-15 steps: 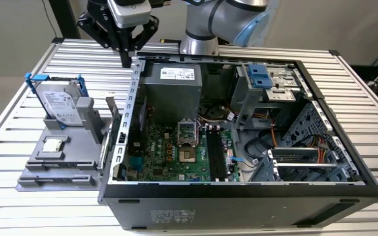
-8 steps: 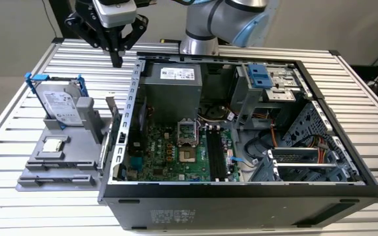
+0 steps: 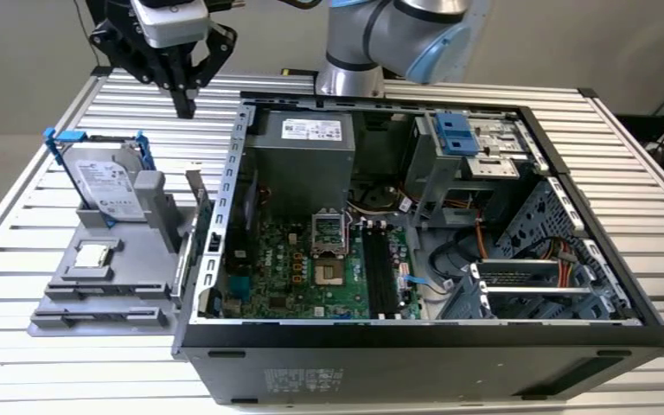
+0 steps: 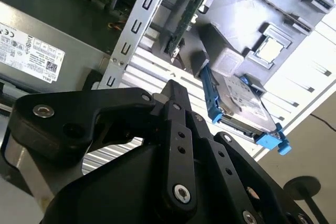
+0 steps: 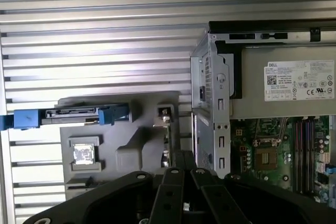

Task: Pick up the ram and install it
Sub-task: 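Reach for the ram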

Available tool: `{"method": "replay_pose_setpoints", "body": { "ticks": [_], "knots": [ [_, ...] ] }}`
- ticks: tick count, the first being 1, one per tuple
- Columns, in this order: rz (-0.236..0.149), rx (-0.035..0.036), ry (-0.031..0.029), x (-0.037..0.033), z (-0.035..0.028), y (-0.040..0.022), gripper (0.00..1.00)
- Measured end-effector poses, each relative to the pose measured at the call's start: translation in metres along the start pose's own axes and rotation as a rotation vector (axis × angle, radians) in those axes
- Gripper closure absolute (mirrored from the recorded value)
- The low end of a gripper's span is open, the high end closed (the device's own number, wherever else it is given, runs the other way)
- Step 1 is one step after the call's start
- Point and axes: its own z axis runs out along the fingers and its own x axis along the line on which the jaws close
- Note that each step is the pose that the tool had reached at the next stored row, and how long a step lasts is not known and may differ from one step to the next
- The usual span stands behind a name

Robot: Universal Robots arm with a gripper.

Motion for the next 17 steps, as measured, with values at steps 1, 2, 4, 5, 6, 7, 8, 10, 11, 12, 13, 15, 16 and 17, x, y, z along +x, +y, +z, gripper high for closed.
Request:
{"method": "replay_pose_setpoints", "body": {
  "ticks": [1,2,4,5,6,7,8,10,11,12,13,15,16,17],
  "knots": [
    [0.0,0.0,0.0,0.0027,0.0,-0.0001,1.0],
    [0.0,0.0,0.0,0.0055,-0.0001,-0.0003,1.0],
    [0.0,0.0,0.0,0.011,-0.0001,-0.0007,1.0],
    [0.0,-0.0001,0.0,0.0136,-0.0001,-0.0008,1.0],
    [0.0,-0.0001,-0.0001,0.0163,0.0,-0.001,1.0],
    [0.0,-0.0001,-0.0001,0.0191,0.0,-0.0012,1.0],
    [0.0,0.0,-0.0001,0.0227,-0.0001,-0.0014,1.0],
    [0.0,0.0,-0.0001,0.0298,-0.0002,-0.0018,1.0],
    [0.0,0.0,0.0,0.0337,-0.0002,-0.002,1.0],
    [0.0,0.0,0.0,0.0375,-0.0003,-0.0023,1.0],
    [0.0,-0.0001,-0.0001,0.0411,-0.0003,-0.0025,1.0],
    [0.0,0.0,0.0,0.0479,-0.0004,-0.0029,1.0],
    [0.0,0.0,0.0,0.051,-0.0004,-0.0031,1.0],
    [-0.001,0.0,0.0,0.0542,-0.0005,-0.0033,1.0]
  ]
}}
